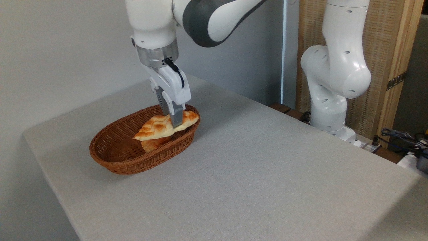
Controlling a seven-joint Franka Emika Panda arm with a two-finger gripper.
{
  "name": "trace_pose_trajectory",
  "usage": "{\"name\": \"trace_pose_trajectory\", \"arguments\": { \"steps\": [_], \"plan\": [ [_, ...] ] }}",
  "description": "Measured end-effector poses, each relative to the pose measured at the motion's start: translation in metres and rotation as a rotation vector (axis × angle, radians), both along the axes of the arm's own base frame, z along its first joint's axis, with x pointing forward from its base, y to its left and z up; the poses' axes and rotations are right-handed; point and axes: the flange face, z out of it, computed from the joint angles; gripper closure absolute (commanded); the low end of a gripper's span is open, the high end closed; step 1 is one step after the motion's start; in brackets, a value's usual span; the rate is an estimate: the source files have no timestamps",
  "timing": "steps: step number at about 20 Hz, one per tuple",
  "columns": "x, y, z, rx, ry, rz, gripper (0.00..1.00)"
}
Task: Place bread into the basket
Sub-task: 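Lift the pastry and carry it over the wicker basket, then lower the pastry into the basket and open the gripper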
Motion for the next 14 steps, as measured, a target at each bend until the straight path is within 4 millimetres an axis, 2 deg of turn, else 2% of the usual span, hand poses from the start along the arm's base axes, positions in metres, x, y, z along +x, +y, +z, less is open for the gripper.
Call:
{"name": "trace_pose_trajectory", "arguments": {
  "steps": [1,2,4,7,11,14],
  "plan": [
    [0.003,-0.01,-0.004,0.005,0.001,0.033,0.51],
    [0.005,-0.02,-0.008,0.009,-0.004,0.054,0.46],
    [0.01,-0.04,-0.017,0.014,-0.01,0.078,0.28],
    [0.015,-0.057,-0.029,0.018,-0.013,0.107,0.01],
    [0.017,-0.067,-0.04,0.023,-0.002,0.108,0.0],
    [0.018,-0.067,-0.04,0.023,-0.002,0.107,0.0]
  ]
}}
